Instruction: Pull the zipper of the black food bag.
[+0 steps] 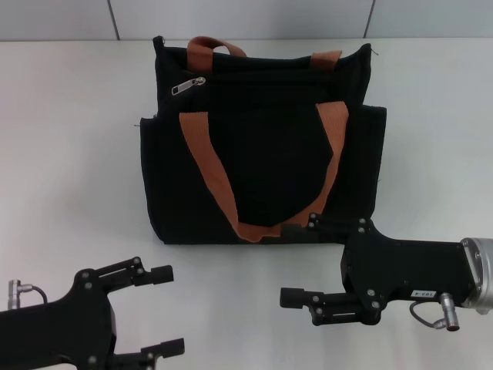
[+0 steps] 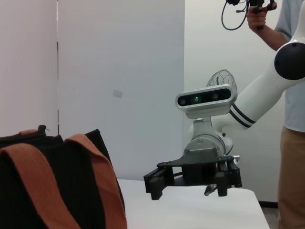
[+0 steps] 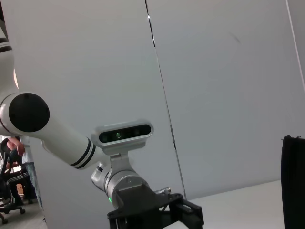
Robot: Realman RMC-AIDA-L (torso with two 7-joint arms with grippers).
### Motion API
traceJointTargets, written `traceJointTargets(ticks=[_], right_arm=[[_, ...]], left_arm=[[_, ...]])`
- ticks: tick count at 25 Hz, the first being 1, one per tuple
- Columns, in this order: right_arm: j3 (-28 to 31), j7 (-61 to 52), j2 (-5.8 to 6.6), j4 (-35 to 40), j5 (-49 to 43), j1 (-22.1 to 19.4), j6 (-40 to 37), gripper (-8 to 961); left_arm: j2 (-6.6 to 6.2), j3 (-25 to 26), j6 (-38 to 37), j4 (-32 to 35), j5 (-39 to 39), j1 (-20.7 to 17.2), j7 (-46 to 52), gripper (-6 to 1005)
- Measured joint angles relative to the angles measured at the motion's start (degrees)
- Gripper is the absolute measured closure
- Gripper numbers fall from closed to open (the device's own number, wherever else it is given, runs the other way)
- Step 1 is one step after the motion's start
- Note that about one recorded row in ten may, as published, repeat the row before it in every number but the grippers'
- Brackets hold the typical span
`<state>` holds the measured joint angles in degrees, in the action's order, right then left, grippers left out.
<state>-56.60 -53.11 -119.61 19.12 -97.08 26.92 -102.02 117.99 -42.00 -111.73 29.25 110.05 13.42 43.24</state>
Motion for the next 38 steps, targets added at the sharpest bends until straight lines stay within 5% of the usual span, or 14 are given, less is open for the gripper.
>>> traceJointTargets(ticks=[13, 24, 31, 38], right_arm=[[0.01, 0.1, -0.01, -0.05, 0.21, -0.05, 0.53, 165], [0.37, 1.19, -0.1, -3.92, 0.4, 1.71, 2.93, 165], [0.34, 1.46, -0.18, -4.95, 0.4, 1.73, 3.5, 166], [-0.03, 1.52, -0.25, -6.41, 0.32, 1.85, 3.7, 166]], left_arm=[[0.11, 2.23, 0.85, -0.22, -0.24, 0.99, -0.6, 216], [0.67, 27.37, 13.63, -14.05, -6.08, 2.98, -6.52, 216], [0.8, 27.38, 23.56, -16.77, -5.23, 7.96, -6.53, 216], [0.83, 24.51, 25.19, -17.24, -4.93, 11.73, -6.86, 216]])
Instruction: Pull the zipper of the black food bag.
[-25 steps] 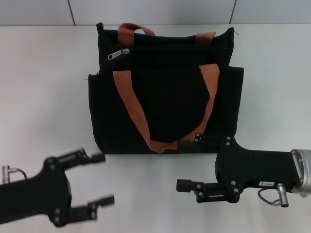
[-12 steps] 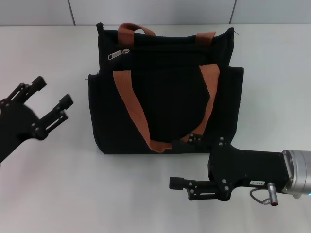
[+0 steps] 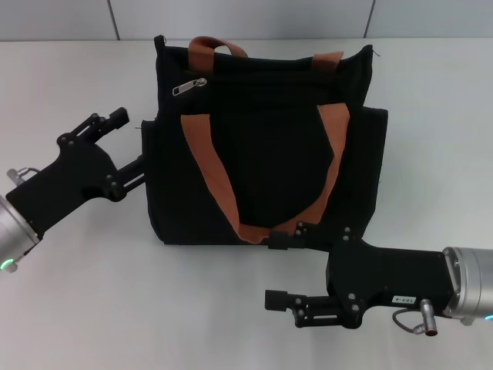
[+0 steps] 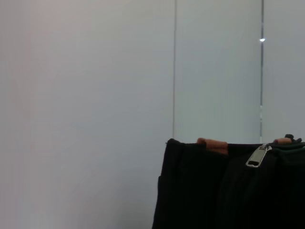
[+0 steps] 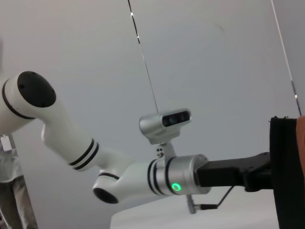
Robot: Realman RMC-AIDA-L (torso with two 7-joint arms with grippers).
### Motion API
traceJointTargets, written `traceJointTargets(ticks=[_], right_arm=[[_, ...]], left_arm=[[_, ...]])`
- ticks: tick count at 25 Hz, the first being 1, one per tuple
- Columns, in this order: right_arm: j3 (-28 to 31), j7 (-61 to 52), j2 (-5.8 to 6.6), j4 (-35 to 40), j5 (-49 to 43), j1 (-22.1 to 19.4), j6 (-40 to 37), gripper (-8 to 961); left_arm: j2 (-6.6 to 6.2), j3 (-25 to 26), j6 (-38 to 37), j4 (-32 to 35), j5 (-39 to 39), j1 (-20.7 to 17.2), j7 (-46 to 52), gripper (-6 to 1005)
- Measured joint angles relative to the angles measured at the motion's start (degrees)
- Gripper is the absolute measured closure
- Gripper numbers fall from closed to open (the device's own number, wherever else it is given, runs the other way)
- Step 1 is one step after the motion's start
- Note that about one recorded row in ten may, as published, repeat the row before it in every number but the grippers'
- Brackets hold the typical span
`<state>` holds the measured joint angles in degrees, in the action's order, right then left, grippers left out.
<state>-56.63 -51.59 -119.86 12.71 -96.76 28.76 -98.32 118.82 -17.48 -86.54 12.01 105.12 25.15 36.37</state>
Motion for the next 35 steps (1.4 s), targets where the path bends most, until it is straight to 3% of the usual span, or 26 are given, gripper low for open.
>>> traceJointTargets(ticks=[15, 27, 35], right_arm=[[0.58, 0.01, -0.02, -1.42, 0.07, -0.56, -0.72, 165], [0.75, -0.01, -0.02, -1.41, 2.49, -0.37, -0.85, 166], [0.74, -0.01, -0.02, -1.39, 2.55, -0.07, -2.0, 165]], left_arm=[[0.03, -2.37, -0.67, 0.1, -3.02, 3.49, -0.41, 217], [0.17, -2.35, -4.17, -1.16, -9.54, 2.44, -2.86, 217], [0.18, -2.73, -1.22, -2.82, -9.35, 2.51, -4.29, 216]])
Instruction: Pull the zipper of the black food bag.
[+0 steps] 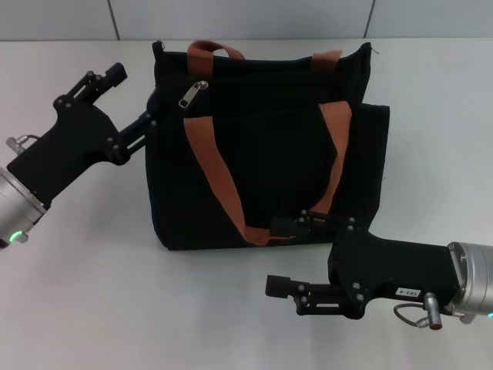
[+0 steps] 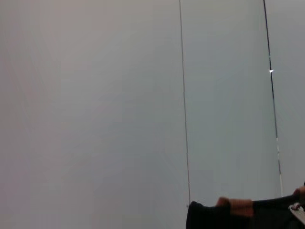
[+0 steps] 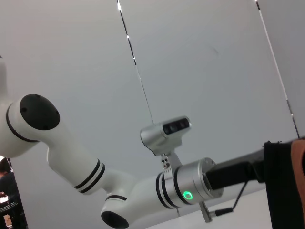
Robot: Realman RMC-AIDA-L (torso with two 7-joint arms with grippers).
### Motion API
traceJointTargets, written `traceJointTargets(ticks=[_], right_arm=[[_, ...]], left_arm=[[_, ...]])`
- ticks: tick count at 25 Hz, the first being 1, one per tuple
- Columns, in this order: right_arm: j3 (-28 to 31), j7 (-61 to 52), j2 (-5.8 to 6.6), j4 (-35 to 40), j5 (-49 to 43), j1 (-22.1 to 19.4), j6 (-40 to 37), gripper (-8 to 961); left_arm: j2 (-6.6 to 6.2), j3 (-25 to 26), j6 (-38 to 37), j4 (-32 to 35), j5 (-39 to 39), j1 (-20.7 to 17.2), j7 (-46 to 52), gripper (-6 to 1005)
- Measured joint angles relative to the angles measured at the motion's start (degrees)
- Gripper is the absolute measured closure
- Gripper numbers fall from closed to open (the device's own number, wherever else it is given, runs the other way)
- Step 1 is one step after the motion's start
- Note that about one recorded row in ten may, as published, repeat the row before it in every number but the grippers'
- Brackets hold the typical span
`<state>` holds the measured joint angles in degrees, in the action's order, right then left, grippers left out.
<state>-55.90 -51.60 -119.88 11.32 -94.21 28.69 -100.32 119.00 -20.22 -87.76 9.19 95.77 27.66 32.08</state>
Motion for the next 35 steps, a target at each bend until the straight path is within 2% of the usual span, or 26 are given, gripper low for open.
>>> traceJointTargets(ticks=[10, 12, 20, 25, 30, 34, 35], right_arm=[[0.0, -0.11, 0.0, -0.14, 0.51, 0.0, -0.14, 166], [0.0, -0.36, 0.0, -0.16, 0.52, -0.04, -0.29, 166], [0.0, -0.32, 0.0, -0.12, 0.7, -0.48, -0.72, 165], [0.0, -0.24, 0.0, -0.02, 0.71, -0.31, -0.76, 165], [-0.01, -0.17, 0.0, 0.11, 0.87, -0.17, -0.79, 166], [0.0, 0.39, 0.0, 0.15, 2.93, -0.45, -1.42, 166], [0.0, 0.55, 0.01, 0.09, 3.55, -0.58, -1.7, 166]], left_arm=[[-0.01, -0.88, -0.49, -1.45, 0.38, 0.21, -3.79, 217], [0.05, -3.25, -0.81, -1.77, 0.6, 0.09, -10.28, 268], [0.12, -2.58, -0.97, -3.16, 0.31, 0.11, -12.51, 460], [0.06, -2.55, -1.04, -3.02, 0.29, 0.4, -9.55, 576], [-0.14, -2.55, -0.96, -2.46, 0.05, 0.77, -5.68, 809], [-0.13, -2.66, -0.37, -2.23, -0.21, 1.09, -2.83, 963], [-0.14, -2.76, -0.03, -1.98, -0.19, 1.25, -1.26, 966]])
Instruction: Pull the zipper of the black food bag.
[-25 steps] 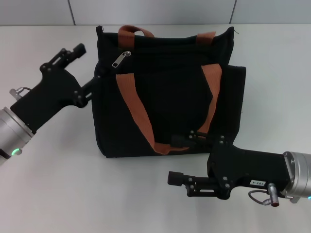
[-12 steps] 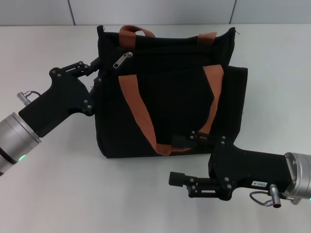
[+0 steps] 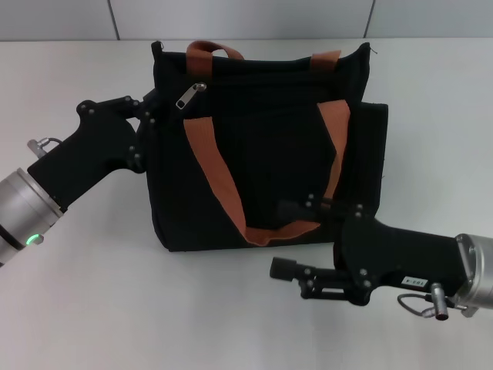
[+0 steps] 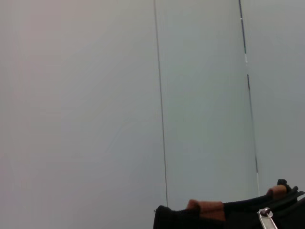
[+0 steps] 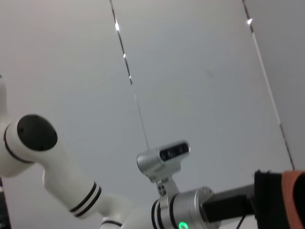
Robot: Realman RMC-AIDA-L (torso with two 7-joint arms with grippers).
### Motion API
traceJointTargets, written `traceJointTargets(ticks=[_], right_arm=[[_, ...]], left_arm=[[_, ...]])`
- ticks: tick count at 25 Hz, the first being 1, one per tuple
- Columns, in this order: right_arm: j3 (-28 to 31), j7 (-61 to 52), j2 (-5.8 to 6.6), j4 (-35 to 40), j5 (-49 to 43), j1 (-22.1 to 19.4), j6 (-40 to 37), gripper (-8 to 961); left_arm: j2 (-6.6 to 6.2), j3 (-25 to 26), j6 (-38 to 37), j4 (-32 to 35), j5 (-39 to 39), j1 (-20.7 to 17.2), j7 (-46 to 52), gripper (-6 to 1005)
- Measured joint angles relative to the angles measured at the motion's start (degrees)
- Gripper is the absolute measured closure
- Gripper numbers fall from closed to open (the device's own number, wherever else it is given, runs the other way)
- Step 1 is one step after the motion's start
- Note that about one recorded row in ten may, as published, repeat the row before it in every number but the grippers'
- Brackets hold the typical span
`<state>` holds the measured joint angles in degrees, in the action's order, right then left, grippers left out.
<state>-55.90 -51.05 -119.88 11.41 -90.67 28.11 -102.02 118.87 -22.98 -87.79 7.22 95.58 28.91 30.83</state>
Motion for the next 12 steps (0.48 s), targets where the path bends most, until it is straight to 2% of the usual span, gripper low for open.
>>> traceJointTargets(ticks=[2, 3, 6, 9, 12], right_arm=[[0.0, 0.57, 0.04, 0.03, 1.95, -0.78, -2.01, 166], [0.0, 0.57, 0.04, 0.03, 1.95, -0.78, -2.01, 166], [0.0, 2.61, 0.04, 0.12, 2.97, -1.52, -3.88, 166], [0.21, -2.04, 0.42, 0.89, 3.17, -0.96, -4.09, 166], [1.64, -6.66, 0.34, 2.89, 3.7, -0.71, -3.87, 166]], left_arm=[[-0.06, -0.62, 0.96, 1.99, 0.31, 0.67, 7.42, 973], [-0.06, -0.62, 0.96, 1.99, 0.31, 0.67, 7.42, 977], [-0.1, -2.77, 1.33, 4.68, 0.39, 1.47, 15.56, 980], [-0.19, -7.17, 1.05, 9.26, 0.43, 1.93, 25.28, 980], [-0.28, -14.04, 0.88, 16.64, 0.42, 2.36, 38.31, 980]])
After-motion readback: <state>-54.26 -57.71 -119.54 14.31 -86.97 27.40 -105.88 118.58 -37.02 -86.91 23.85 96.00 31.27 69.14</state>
